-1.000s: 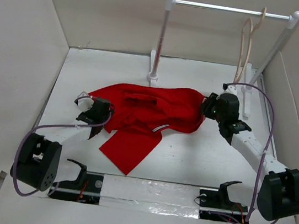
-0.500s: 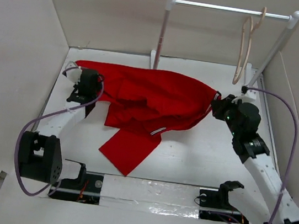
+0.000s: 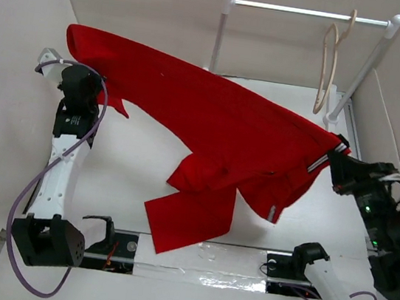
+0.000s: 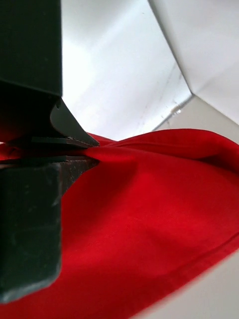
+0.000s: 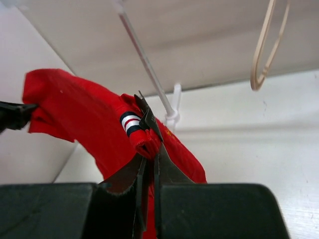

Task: Place the trousers on the hanger
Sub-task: Flatten out the trousers at the center of the board.

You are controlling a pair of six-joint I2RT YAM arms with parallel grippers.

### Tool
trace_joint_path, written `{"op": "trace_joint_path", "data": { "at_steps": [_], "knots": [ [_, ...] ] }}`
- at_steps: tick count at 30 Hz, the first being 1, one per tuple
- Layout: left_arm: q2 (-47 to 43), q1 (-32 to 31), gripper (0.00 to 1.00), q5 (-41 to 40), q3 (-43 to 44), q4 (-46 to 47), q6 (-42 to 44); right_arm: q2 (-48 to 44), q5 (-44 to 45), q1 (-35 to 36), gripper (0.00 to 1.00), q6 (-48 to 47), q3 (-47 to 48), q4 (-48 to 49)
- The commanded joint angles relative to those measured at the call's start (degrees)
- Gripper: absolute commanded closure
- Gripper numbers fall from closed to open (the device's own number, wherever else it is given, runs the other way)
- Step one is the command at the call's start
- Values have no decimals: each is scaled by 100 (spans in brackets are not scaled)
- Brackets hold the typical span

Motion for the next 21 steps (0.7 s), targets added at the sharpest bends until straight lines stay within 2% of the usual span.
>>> {"op": "trace_joint_path", "data": {
  "at_steps": [1, 5, 6, 9, 14, 17, 18, 21],
  "knots": [
    [-281, 43, 100, -57, 344, 106, 384, -160, 59, 45, 100, -136, 768, -320],
    [-62, 43, 100, 259, 204, 212, 481, 147, 1110, 107, 100, -136, 480, -444],
    [17, 43, 100, 468, 73, 325, 481, 217, 1323, 107, 100, -101, 105, -348],
    [439, -61, 100, 847, -173, 484, 446, 560, 1886, 107, 100, 162, -460, 136],
    [1343, -614, 100, 831, -306, 765, 446, 1524, 2344, -200, 100, 549, -1409, 1040],
    [1915, -739, 100, 726, -236, 774, 455, 2201, 2214, -972, 100, 611, -1568, 1409],
    [2029, -826, 100, 682, -210, 774, 463, 2370, 2082, -1461, 100, 577, -1595, 1533],
    [2539, -941, 94, 743, -34, 731, 648, 2975, 1520, -2237, 100, 655, -1648, 1841]
  ]
}}
